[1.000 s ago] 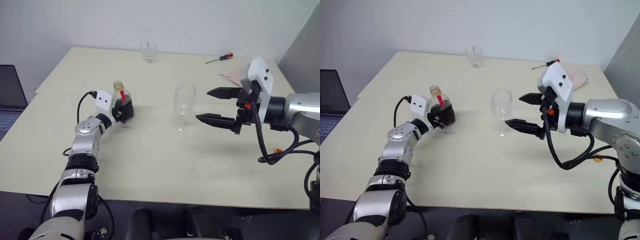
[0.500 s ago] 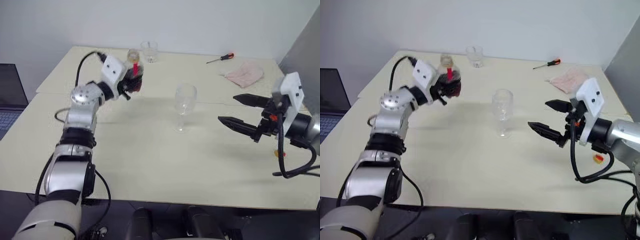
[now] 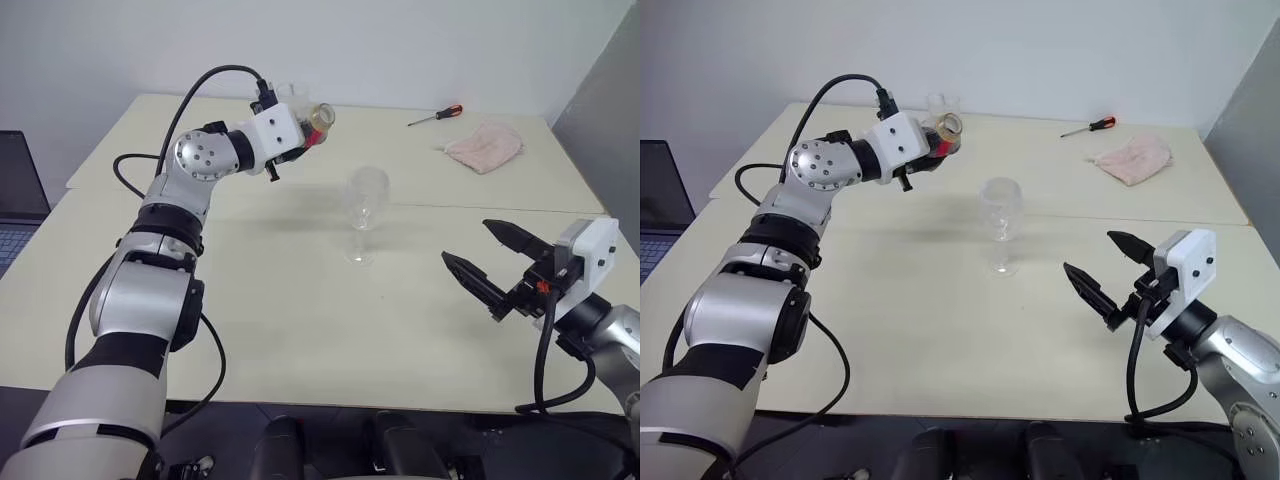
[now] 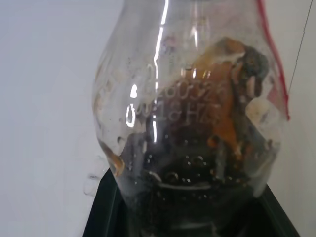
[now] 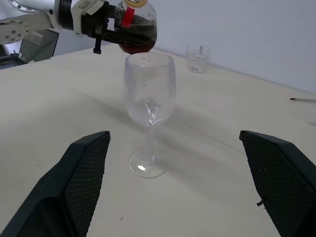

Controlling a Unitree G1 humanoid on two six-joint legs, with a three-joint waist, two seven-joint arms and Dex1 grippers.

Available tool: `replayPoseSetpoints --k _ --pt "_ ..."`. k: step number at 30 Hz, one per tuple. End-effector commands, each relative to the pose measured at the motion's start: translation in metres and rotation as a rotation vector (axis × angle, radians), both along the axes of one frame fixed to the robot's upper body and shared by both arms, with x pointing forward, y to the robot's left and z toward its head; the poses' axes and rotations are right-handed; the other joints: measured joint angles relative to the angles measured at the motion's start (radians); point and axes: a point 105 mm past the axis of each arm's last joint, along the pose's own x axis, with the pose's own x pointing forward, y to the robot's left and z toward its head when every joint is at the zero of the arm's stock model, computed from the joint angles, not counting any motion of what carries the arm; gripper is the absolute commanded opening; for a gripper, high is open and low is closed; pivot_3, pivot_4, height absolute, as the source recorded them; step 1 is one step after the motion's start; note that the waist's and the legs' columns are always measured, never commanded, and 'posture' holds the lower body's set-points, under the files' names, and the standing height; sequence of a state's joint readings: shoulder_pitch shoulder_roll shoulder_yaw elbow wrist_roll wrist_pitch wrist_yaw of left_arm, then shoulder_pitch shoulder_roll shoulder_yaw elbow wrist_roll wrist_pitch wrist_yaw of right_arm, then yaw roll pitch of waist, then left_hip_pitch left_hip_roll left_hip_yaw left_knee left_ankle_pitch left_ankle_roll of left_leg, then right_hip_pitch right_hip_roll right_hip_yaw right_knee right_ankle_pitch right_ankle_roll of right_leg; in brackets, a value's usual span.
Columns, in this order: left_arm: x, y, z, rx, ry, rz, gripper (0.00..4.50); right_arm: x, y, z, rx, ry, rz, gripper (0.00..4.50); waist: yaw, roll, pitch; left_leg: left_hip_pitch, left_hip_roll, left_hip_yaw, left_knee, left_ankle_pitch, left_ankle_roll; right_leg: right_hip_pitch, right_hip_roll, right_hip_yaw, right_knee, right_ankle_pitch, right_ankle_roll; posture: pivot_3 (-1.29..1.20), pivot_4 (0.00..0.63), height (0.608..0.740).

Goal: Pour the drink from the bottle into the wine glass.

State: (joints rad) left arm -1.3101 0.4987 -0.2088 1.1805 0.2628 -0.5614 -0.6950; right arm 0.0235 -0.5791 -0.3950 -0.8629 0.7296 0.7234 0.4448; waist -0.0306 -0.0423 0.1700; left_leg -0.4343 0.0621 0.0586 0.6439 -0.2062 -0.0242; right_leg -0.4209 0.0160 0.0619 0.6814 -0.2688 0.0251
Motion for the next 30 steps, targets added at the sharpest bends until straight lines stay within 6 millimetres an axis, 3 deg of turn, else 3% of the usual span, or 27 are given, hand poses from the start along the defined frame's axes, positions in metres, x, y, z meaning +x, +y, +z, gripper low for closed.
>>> replayPoseSetpoints --k 1,8,30 --pt "-0.004 -0.016 0.031 0.006 -0.122 -0.047 1.24 -0.010 0.004 0.016 0.008 -0.093 -0.010 4.50 0.001 0.000 0.000 0.000 0.000 0.000 0.000 0.000 0.000 0.000 0.000 0.000 0.000 0.000 0.000 0.00 0.150 0.740" --pt "-0.004 -0.032 0.030 0.084 -0.175 -0.067 1.24 -0.027 0.024 0.012 -0.046 -0.097 0.044 4.50 0.000 0.000 0.000 0.000 0.000 0.000 0.000 0.000 0.000 0.000 0.000 0.000 0.000 0.000 0.000 0.00 0.150 0.740" --pt "-0.005 -0.041 0.020 0.305 -0.308 -0.081 1.16 -0.026 0.025 0.005 -0.073 -0.086 0.050 4.50 0.002 0.000 0.000 0.000 0.000 0.000 0.000 0.000 0.000 0.000 0.000 0.000 0.000 0.000 0.000 0.00 0.150 0.740"
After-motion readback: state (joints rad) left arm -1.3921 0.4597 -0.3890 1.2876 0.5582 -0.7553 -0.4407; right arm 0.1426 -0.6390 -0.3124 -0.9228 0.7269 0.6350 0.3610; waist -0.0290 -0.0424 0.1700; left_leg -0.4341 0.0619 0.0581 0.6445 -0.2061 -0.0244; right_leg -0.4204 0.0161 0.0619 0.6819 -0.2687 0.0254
